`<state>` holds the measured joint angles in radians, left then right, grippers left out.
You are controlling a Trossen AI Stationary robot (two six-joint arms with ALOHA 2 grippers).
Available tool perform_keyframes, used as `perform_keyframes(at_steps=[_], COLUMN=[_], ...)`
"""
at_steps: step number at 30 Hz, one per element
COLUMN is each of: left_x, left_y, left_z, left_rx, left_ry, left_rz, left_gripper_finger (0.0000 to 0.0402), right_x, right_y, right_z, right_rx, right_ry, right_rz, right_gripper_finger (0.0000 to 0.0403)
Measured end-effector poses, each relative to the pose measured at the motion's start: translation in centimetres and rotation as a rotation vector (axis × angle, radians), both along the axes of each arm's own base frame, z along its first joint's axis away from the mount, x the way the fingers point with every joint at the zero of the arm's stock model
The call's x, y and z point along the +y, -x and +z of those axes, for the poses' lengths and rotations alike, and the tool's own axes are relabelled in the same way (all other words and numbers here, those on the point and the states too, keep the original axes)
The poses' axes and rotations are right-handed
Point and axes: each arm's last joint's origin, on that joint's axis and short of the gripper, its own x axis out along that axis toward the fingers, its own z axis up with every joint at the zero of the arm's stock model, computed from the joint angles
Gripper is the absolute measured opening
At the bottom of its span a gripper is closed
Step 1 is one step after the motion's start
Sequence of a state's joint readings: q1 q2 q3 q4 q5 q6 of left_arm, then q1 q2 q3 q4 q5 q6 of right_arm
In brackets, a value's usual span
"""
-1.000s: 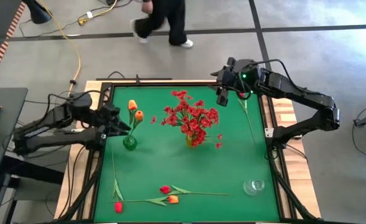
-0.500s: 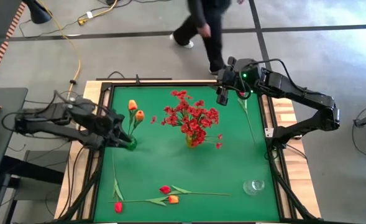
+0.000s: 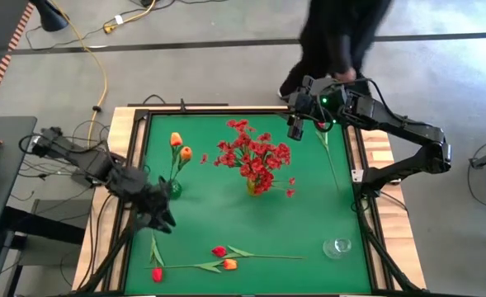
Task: Sort flowers into vase by color
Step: Put the orange flower into the green vase
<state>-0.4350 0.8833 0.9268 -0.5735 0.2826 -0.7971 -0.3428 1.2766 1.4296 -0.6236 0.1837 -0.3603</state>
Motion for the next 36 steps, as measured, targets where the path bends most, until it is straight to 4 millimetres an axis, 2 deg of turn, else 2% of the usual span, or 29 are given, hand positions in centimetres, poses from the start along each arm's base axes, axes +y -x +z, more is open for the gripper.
perform_keyframes(at_steps=[14, 25, 36], left_x=[-4.9, -9.6, -13.0], left_y=[-0.7, -2.1, -2.5], left_z=[-2.7, -5.9, -10.2], left_rx=[0.072, 0.124, 0.202], left_ry=[-0.186, -0.243, -0.390], left_rz=[0.006, -0.112, -0.137], left_gripper_finger=[0.0139, 0.0139, 0.0139], right_x=[0.0, 0.4, 0.7], right_y=[0.0, -0.2, -0.2], right_z=[0.0, 0.0, 0.0], right_rx=[-0.011, -0.012, -0.018], right_ry=[-0.014, -0.017, -0.039], right_rz=[-0.008, 0.008, 0.007], right_gripper_finger=[0.0249, 0.0249, 0.0249])
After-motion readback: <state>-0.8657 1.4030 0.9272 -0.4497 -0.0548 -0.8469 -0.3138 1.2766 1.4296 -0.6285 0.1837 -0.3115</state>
